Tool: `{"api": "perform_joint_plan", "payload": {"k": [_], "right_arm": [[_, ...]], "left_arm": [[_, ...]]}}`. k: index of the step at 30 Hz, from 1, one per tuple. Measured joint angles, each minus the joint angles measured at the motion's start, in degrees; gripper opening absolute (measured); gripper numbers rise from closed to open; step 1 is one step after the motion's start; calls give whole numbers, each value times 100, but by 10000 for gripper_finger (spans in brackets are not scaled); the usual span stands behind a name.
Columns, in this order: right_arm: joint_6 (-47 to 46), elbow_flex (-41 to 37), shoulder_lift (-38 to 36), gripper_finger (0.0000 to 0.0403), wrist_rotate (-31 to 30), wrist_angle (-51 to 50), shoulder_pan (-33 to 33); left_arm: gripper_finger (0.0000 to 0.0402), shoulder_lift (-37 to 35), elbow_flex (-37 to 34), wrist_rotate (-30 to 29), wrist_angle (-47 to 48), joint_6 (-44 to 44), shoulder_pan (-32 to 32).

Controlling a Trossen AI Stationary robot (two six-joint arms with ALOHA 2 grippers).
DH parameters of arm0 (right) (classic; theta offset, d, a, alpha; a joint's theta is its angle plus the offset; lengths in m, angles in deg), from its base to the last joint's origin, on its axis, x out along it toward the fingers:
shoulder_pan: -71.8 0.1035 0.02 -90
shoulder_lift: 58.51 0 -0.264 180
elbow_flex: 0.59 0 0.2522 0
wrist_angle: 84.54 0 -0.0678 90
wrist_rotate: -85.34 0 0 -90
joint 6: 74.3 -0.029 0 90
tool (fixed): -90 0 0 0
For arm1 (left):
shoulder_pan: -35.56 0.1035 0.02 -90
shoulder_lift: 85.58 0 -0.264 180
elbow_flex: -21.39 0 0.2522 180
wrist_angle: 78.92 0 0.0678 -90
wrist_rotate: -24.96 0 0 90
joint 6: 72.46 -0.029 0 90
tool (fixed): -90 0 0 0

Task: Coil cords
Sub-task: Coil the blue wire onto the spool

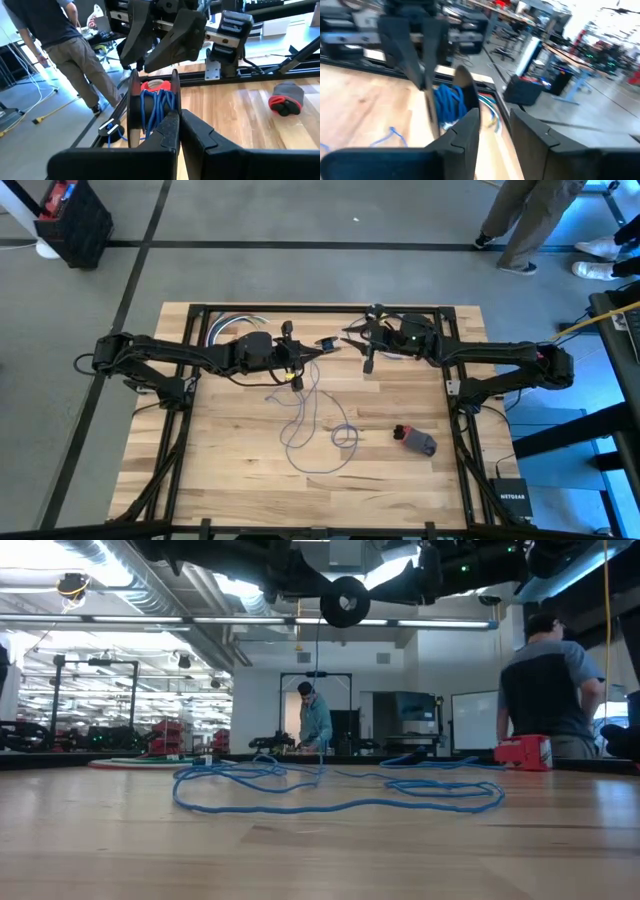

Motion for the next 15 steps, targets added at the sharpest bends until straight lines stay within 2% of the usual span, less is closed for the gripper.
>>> {"api": "perform_joint_plan", "payload": {"k": [3,15], "right_arm": [[-1,0,6,117,-191,-55,0],[-7,0,42,117,-138,-102,0]], "left_arm": [[1,0,0,-27,-15,5,6],[0,-2,0,-222,-39,-152,6]]}}
